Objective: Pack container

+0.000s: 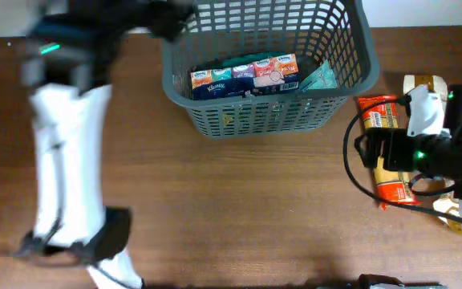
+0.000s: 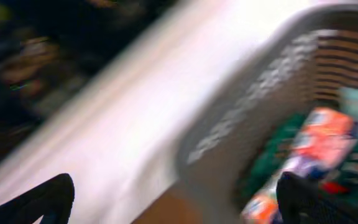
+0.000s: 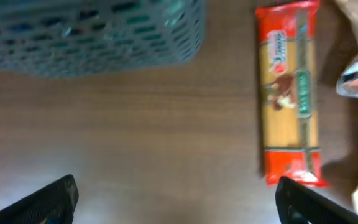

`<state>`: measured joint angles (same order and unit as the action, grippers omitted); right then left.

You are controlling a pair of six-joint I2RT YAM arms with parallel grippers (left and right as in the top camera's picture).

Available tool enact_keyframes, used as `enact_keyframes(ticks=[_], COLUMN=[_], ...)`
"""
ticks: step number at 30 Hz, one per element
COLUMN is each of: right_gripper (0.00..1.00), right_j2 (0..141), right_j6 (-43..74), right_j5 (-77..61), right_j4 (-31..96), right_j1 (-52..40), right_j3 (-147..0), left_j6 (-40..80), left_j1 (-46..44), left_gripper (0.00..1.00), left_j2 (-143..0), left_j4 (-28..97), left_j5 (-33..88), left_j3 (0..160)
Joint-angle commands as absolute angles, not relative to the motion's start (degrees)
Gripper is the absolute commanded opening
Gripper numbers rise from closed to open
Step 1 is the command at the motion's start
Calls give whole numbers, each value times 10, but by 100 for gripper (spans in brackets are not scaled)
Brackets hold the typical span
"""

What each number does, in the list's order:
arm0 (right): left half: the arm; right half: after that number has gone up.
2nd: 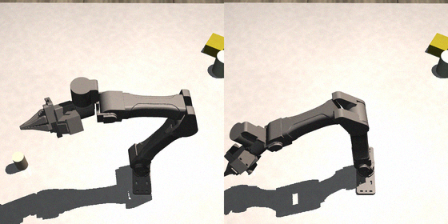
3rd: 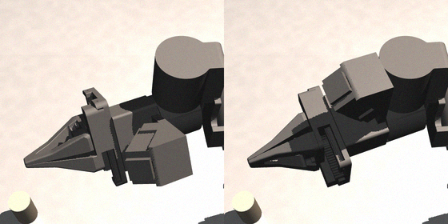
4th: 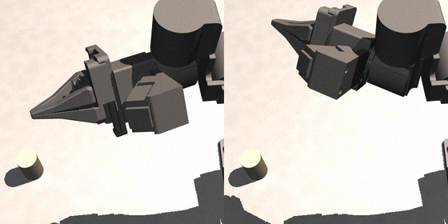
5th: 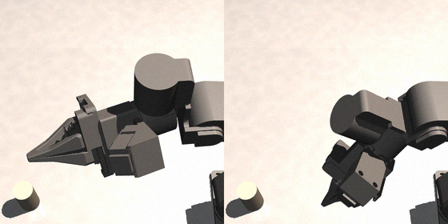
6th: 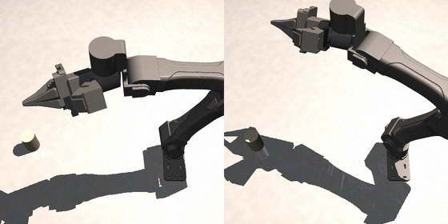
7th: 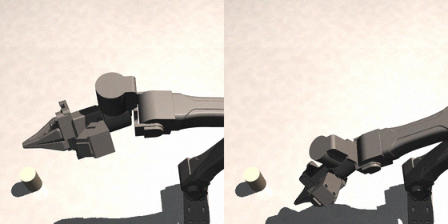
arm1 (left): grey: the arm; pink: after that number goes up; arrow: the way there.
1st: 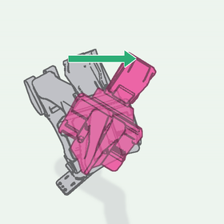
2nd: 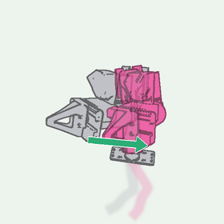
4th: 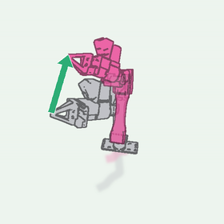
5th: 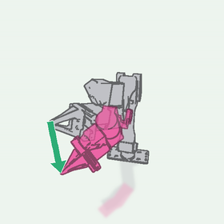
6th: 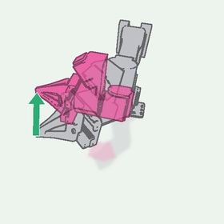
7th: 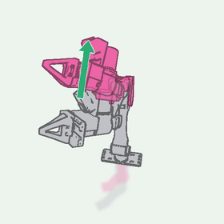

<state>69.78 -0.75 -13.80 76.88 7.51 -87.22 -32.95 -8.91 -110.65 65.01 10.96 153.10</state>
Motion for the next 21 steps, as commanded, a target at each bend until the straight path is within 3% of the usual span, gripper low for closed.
enact_keyframes(ticks=[1, 10, 21], right_gripper=[99, 99, 97], right_j2=[698, 782, 876], right_j6=[44, 43, 34], right_j5=[-76, -108, -26], right_j4=[747, 706, 717], right_j1=[91, 242, 356], right_j3=[-882, -882, -882], left_j6=[-294, -154, -154], left_j1=[-17, 189, 272], left_gripper=[99, 99, 99], left_j2=[-1066, -1063, -1064], left_j4=[654, 743, 747], left_j5=[96, 96, 96], left_j3=[1479, 1373, 1265])
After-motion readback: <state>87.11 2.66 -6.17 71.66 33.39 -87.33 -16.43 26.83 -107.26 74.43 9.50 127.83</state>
